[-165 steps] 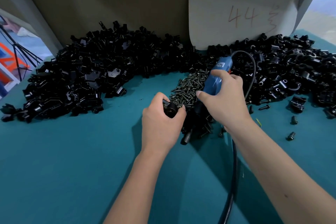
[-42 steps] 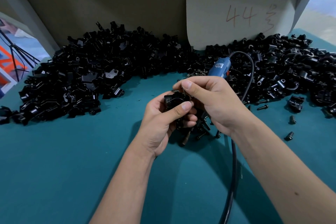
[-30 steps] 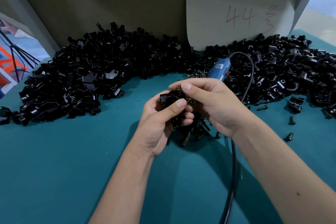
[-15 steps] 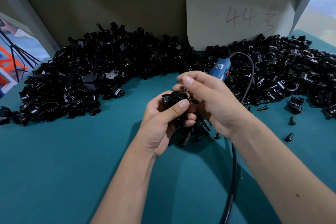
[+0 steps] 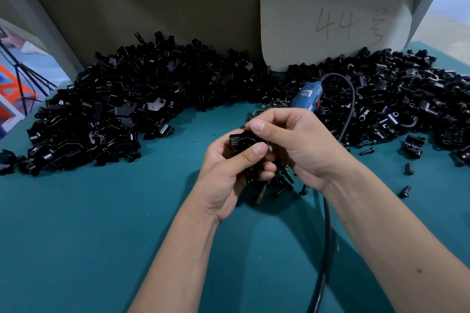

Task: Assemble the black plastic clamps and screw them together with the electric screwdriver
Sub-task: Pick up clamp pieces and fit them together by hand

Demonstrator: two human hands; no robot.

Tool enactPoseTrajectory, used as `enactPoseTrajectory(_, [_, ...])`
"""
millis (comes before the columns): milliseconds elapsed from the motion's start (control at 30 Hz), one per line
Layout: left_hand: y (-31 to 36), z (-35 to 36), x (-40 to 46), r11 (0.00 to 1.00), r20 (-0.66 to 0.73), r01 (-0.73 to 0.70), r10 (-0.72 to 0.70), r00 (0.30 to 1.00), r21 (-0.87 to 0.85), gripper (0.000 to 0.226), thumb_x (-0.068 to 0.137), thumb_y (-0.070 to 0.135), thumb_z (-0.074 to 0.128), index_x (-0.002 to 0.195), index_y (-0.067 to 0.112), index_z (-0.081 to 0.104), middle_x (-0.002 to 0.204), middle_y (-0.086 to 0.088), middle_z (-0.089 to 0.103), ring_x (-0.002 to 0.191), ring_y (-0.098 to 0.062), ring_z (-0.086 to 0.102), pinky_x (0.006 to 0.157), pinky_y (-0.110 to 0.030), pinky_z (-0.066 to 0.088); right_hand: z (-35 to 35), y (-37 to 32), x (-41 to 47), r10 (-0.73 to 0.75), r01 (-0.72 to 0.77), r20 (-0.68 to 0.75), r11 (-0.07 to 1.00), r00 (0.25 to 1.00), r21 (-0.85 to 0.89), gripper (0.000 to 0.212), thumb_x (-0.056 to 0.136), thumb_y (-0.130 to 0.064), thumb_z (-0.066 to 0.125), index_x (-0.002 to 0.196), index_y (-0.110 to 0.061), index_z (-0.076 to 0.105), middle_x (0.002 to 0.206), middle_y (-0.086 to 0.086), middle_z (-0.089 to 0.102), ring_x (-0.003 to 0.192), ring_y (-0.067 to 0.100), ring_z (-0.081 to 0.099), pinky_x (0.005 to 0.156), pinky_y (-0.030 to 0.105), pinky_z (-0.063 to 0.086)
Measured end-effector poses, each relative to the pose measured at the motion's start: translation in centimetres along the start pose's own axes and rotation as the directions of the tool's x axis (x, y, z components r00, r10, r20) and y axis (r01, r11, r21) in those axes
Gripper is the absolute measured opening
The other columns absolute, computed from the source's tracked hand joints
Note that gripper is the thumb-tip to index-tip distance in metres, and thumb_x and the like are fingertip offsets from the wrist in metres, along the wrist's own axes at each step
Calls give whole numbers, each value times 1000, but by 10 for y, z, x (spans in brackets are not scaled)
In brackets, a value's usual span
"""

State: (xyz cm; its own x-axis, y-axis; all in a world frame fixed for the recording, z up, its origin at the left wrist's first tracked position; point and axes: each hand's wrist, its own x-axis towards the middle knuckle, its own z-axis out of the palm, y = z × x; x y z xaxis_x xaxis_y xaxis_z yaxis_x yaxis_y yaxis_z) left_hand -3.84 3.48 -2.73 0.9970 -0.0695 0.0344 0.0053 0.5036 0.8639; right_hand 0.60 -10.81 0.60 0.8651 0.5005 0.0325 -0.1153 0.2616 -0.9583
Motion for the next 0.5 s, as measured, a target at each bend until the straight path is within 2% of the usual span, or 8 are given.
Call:
enactPoseTrajectory(100, [-1,0,1,1000,-9,-5,5,1000,28,19,82,7,74,100,4,68,83,-13,70,60,-18,65,55,-24,55,2,1,1,14,-15,-84,1000,996,-19,25,78,-21,82,78,-4,64,71,21,54,42,22,44,40,28,45])
enactPoseTrajectory(167, [-1,0,1,999,-9,-12,13,1000,35,21,82,7,74,102,3,67,83,-12,70,60,-18,65,55,-24,55,3,2,1,21,-22,-88,1000,996,-14,27,77,-26,83,80,-5,65,74,20,53,44,22,43,40,28,45])
enactPoseTrajectory(233, [-1,-1,2,999,-21,-15,16,1000,29,20,82,7,73,101,3,66,81,-12,70,59,-18,65,55,-24,55,4,3,1,27,-27,-32,1000,999,14,25,85,-30,77,90,-6,72,82,19,56,48,21,44,42,28,46])
enactPoseTrajectory(333, [0,-3,1,1000,-18,-20,20,1000,19,15,82,6,72,96,7,67,75,-12,68,59,-17,65,54,-24,55,1,3,0,36,-37,41,998,999,43,25,97,-29,67,100,-7,79,80,13,66,50,20,48,46,30,48])
enactPoseTrajectory(400, [0,-3,0,1000,-4,-17,17,1000,18,14,82,6,72,96,6,67,76,-13,68,59,-18,65,54,-24,55,1,2,0,24,-25,24,999,999,36,25,93,-28,70,95,-5,78,76,17,64,48,21,47,45,30,48])
enactPoseTrajectory(500, [-1,-2,2,1000,-15,-9,9,1000,17,21,82,7,73,100,3,63,81,-12,68,59,-18,65,54,-24,55,6,4,1,14,-12,-81,1000,997,27,25,85,-29,77,81,-4,74,81,22,54,44,21,43,41,27,45])
